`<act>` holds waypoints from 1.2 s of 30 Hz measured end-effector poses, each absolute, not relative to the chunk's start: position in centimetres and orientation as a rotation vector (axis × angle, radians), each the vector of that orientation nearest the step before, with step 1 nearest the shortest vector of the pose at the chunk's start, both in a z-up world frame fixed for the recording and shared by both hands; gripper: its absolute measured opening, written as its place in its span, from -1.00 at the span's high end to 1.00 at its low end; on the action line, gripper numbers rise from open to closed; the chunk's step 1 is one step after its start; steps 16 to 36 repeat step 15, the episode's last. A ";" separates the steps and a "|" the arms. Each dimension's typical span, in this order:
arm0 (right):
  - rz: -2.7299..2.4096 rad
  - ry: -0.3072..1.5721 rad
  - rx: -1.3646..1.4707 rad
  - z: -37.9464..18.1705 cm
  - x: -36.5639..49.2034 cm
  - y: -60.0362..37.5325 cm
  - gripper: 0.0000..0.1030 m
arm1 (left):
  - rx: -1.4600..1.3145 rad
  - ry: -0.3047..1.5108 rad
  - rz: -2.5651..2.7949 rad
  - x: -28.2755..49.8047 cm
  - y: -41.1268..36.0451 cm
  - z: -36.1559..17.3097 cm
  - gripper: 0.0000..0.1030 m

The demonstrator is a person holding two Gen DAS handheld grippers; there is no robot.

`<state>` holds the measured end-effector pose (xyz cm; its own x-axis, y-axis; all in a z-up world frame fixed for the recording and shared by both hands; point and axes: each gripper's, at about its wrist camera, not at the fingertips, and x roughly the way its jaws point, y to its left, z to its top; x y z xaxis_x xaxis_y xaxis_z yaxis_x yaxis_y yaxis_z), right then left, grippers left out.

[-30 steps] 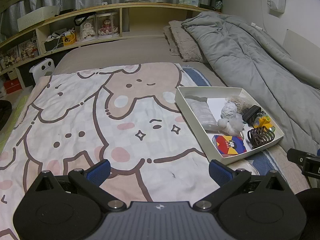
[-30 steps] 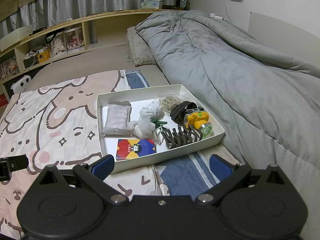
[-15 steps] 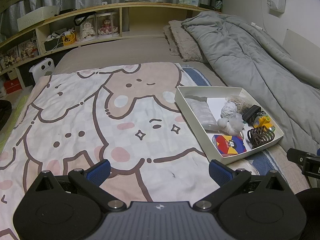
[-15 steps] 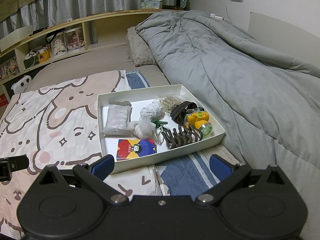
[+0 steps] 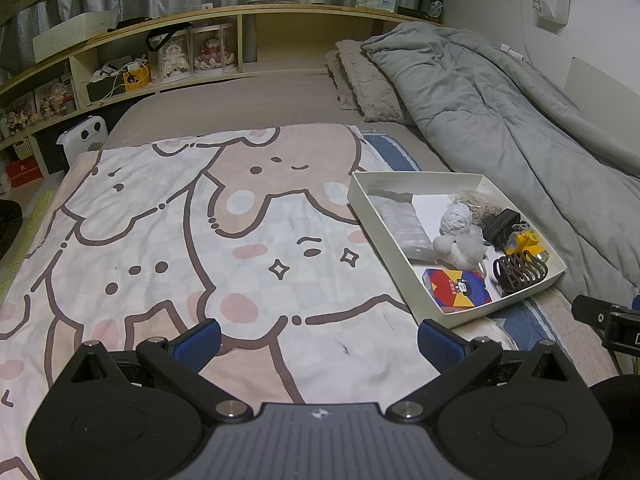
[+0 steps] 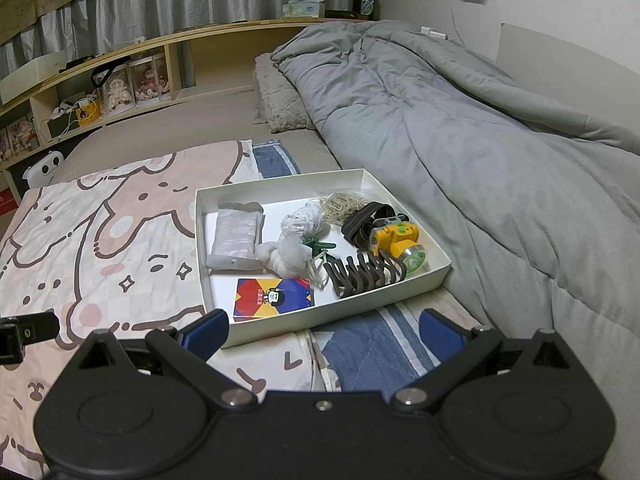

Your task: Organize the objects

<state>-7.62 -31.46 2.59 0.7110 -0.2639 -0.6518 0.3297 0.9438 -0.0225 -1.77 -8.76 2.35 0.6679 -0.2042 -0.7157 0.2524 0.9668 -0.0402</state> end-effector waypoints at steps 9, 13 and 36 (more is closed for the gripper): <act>-0.330 0.707 0.099 2.6 -7.6 -31.5 -0.99 | 0.064 0.803 -0.268 -1.9 -9.0 2.1 -1.00; -0.329 0.707 0.099 2.6 -7.6 -31.6 -0.99 | 0.064 0.803 -0.270 -2.0 -9.0 2.1 -1.00; -0.329 0.707 0.100 2.6 -7.6 -31.5 -0.99 | 0.065 0.804 -0.270 -2.0 -9.0 2.1 -1.00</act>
